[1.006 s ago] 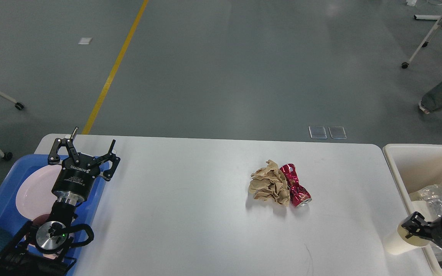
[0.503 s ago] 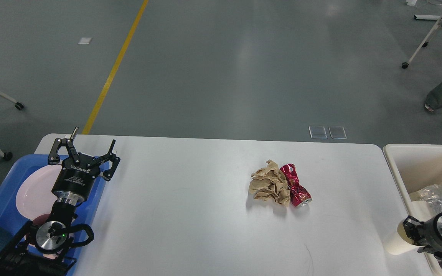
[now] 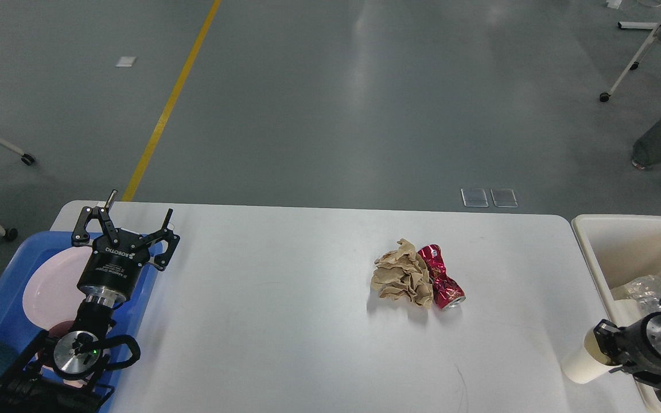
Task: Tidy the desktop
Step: 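Lower the right gripper and grasp the second white paper cup, then lift the paper cup and drop it into the beige bin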
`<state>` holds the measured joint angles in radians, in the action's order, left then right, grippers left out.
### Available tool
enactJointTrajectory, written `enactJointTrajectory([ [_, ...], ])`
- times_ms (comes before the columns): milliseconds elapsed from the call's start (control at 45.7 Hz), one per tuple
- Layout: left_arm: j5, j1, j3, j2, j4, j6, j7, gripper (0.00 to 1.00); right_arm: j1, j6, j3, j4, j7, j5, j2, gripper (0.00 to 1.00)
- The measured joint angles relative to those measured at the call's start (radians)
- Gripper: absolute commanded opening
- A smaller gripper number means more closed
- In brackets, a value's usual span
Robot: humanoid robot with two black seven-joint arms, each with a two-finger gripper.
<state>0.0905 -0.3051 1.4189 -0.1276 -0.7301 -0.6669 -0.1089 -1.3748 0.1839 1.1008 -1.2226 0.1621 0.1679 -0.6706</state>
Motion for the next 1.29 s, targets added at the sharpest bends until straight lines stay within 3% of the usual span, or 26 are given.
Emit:
enactJointTrajectory([
  [241,0.0,0.0,0.0,0.0,0.0,0.0,0.0,0.96,-0.313,0.299,0.157,-0.074,0.001,0.004,-0.003,0.0],
  [415,0.0,0.0,0.0,0.001,0.0,0.0,0.0,0.96,-0.622,0.421,0.316,-0.181,-0.004,0.009,0.079,0.0],
  [612,0.0,0.0,0.0,0.001,0.0,0.0,0.0,0.96,-0.958,0.445,0.465,-0.355,-0.004,0.103,0.196,0.0],
  [831,0.0,0.0,0.0,0.0,0.0,-0.001,0.0,0.96,-1.154,0.45,0.507,-0.489,0.003,0.117,0.27,0.0],
  [1137,0.0,0.0,0.0,0.0,0.0,-0.001,0.0,0.96,-1.181,0.441,0.544,-0.494,0.003,0.115,0.26,0.0],
  [1290,0.0,0.0,0.0,0.0,0.0,-0.001,0.0,0.97,-1.125,0.375,0.592,-0.453,0.001,0.114,0.219,0.0],
])
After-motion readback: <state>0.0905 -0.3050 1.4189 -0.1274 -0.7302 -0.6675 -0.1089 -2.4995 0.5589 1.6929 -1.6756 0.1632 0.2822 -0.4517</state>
